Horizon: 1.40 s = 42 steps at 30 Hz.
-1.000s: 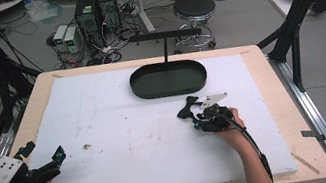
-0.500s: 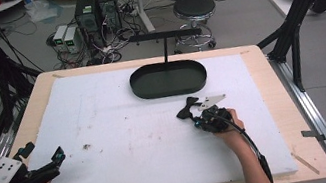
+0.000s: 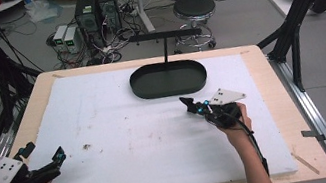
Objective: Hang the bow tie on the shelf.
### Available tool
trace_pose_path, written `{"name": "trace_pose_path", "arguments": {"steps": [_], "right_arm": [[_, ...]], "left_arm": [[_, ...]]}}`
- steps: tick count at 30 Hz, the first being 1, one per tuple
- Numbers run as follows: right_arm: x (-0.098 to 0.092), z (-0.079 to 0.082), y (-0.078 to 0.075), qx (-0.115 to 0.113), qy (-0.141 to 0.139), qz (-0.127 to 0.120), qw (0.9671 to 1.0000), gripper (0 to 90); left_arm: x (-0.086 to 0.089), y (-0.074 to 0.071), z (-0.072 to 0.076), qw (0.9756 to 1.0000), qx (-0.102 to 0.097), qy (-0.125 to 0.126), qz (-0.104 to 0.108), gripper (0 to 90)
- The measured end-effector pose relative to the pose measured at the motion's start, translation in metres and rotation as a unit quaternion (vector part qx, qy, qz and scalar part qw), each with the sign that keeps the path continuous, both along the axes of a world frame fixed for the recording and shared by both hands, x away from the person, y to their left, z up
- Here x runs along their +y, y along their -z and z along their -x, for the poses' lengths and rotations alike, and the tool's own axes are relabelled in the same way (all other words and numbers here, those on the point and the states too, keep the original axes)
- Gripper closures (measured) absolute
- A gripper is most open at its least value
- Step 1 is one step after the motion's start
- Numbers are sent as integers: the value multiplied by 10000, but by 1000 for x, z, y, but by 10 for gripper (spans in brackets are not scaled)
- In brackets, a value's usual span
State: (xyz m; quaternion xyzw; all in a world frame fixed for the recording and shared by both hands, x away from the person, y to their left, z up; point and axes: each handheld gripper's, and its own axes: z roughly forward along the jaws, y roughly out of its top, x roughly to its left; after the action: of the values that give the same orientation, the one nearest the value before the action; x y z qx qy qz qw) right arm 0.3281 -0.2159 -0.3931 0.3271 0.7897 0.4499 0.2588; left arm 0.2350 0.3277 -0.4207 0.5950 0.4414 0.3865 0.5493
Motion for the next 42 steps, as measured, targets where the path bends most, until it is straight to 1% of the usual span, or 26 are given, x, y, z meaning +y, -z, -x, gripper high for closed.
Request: {"name": "trace_pose_path", "arguments": {"steps": [1, 4, 5, 8, 10, 12, 13, 15, 17, 19, 22, 23, 24, 26, 27, 28, 30, 32, 33, 34, 35, 37, 38, 39, 40, 42], "right_arm": [[-1, 0, -3, -88, 17, -93, 9999, 880], [-3, 0, -11, -256, 97, -245, 9993, 882], [-3, 0, -11, -256, 97, -245, 9993, 882], [-3, -2, -21, -441, 162, -369, 9982, 884], [-2, -2, -24, -462, 182, -392, 9980, 884], [-2, -5, -33, -584, 186, -541, 9966, 884], [-2, -5, -33, -584, 186, -541, 9966, 884], [-2, -7, -39, -679, 227, -633, 9954, 883], [-1, -13, -49, -772, 228, -769, 9938, 883], [-1, -19, -57, -846, 210, -795, 9930, 883], [0, -30, -66, -882, 187, -850, 9923, 883], [0, -30, -66, -882, 187, -850, 9923, 883], [-1, -39, -72, -896, 222, -844, 9921, 883], [-2, -47, -77, -898, 263, -839, 9921, 883], [-2, -47, -77, -898, 263, -839, 9921, 883], [-4, -56, -83, -904, 302, -827, 9920, 883], [-4, -63, -87, -912, 343, -831, 9918, 883], [-5, -68, -90, -891, 374, -820, 9919, 883], [-5, -71, -92, -894, 386, -831, 9918, 883], [-6, -79, -96, -879, 411, -933, 9909, 883], [-6, -79, -96, -879, 411, -933, 9909, 883], [-6, -89, -102, -897, 442, -922, 9907, 882], [-6, -89, -102, -897, 442, -922, 9907, 882], [-7, -97, -105, -919, 445, -905, 9906, 883], [-7, -97, -105, -919, 445, -905, 9906, 883], [-7, -103, -106, -873, 474, -929, 9907, 883]], "left_arm": [[0, 0, 0, 10000, -1, 1, -4, 39], [0, 0, 0, 10000, -4, -6, -5, 40], [0, 0, 0, 10000, -2, -6, 5, 40], [0, 1, 0, 10000, 0, -4, -11, 39], [-1, 1, 0, 10000, 8, -2, -7, 39], [-1, 1, -1, 10000, 6, -2, -8, 39], [-1, 2, -1, 10000, 5, -5, -9, 39], [-1, 2, -1, 10000, 13, -6, -35, 39], [-1, 2, -1, 10000, -3, -28, -8, 39], [0, 3, -1, 10000, -13, -40, -8, 39], [1, 3, -1, 10000, 0, -57, -30, 39], [2, 3, -1, 10000, 7, -59, -38, 39], [2, 4, -1, 10000, 11, -66, -27, 39], [3, 4, -1, 10000, 11, -89, -23, 39], [4, 4, 0, 10000, 26, -90, -18, 39], [4, 4, 0, 10000, 29, -93, 4, 39], [5, 5, 0, 9999, 32, -95, 36, 39], [5, 5, 0, 9999, 41, -97, 27, 40], [5, 5, 1, 9999, 52, -98, 28, 40], [5, 5, 1, 9999, 54, -95, 44, 39], [6, 5, 1, 9999, 51, -95, 52, 39], [6, 5, 1, 9999, 49, -102, 80, 39], [7, 5, 1, 9999, 49, -96, 93, 39], [7, 5, 1, 9999, 67, -89, 103, 40], [7, 6, 1, 9999, 78, -84, 104, 40], [7, 6, 1, 9999, 91, -82, 108, 39]]}}
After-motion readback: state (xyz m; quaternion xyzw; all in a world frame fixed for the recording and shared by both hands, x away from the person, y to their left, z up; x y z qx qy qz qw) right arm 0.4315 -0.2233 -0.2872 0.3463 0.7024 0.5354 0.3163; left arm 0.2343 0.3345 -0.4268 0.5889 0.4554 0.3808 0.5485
